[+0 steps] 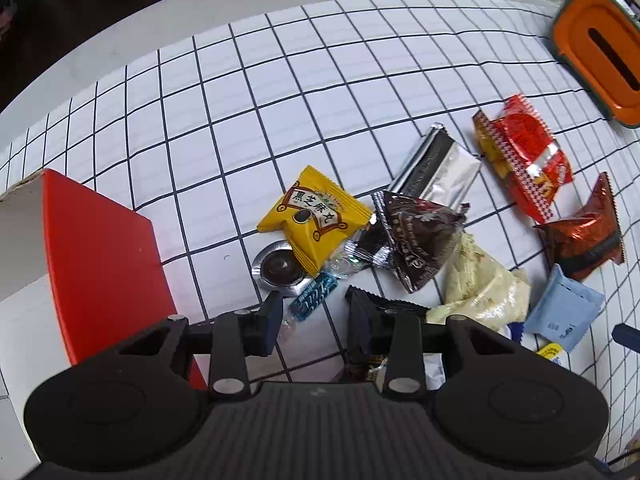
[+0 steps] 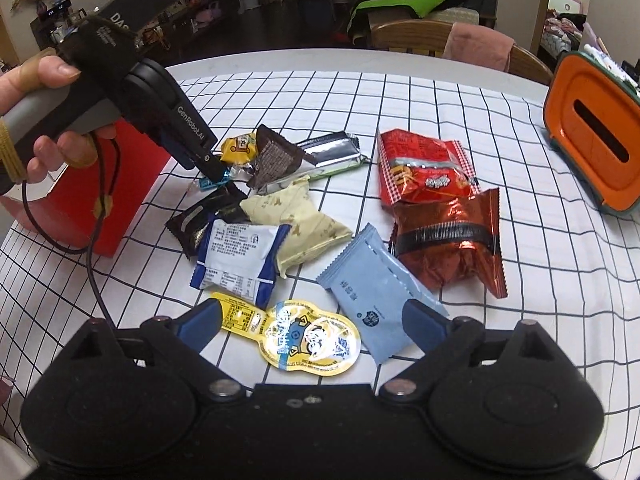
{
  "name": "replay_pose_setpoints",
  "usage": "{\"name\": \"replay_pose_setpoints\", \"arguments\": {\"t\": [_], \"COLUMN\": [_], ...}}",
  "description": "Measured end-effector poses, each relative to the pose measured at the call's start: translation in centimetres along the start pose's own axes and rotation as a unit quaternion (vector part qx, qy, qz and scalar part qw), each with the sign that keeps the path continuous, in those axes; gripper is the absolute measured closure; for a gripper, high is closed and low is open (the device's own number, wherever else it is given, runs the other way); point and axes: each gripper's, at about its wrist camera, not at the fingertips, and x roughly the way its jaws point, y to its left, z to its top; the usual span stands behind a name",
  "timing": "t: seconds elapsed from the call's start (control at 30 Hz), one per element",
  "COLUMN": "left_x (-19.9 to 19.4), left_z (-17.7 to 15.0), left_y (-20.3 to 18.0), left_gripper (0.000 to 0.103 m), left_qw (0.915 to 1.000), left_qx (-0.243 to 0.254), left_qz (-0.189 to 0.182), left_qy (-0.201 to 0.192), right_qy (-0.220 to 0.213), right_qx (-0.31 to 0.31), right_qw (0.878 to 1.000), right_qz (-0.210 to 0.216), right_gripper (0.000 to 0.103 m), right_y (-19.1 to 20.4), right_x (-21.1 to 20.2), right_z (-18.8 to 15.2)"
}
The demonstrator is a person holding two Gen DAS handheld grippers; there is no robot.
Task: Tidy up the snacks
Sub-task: 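Grasp the blue wrapped candy with the left gripper while the right gripper grasps the yellow Minions jelly stick, then carry the blue candy and yellow jelly stick over the open cardboard box with both grippers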
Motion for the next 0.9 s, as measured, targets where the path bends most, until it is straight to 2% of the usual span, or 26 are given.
{"name": "replay_pose_setpoints", "arguments": {"t": [0.3, 0.33, 0.43, 0.5, 0.63, 0.77, 0.9], "left_x": [1.4, 1.4, 1.5, 1.7, 1.5, 1.4, 0.5], "left_z": [0.7, 0.8, 0.8, 0.6, 0.1, -0.5, -1.3], "left_y": [-0.1, 0.0, 0.2, 0.1, -0.2, -0.2, 0.4], "left_gripper": [0.070, 0.072, 0.086, 0.090, 0.092, 0.092, 0.092], "left_qw": [1.0000, 1.0000, 1.0000, 0.9999, 1.0000, 0.9999, 0.9994], "left_qx": [0.002, 0.001, -0.004, -0.002, -0.001, -0.012, -0.029], "left_qz": [0.004, 0.004, 0.001, 0.001, 0.006, 0.009, 0.000], "left_qy": [0.007, 0.006, 0.008, 0.010, -0.001, -0.007, -0.019], "right_qy": [0.007, 0.007, 0.008, 0.010, 0.014, 0.017, 0.035], "right_qx": [0.009, 0.009, 0.008, 0.001, -0.050, -0.124, -0.170], "right_qw": [1.000, 1.000, 1.000, 1.000, 0.999, 0.992, 0.984], "right_qz": [0.003, 0.002, -0.001, -0.001, 0.011, 0.029, 0.042], "right_gripper": [0.008, 0.008, 0.010, 0.011, 0.013, 0.015, 0.027], "right_y": [-0.2, -0.3, -0.4, -0.5, 0.2, 1.3, 1.8], "right_x": [0.3, 0.4, 0.4, 0.6, 1.1, 1.8, 3.2], "right_z": [-0.6, -0.6, -0.7, -0.8, -1.1, -1.3, -1.0]}}
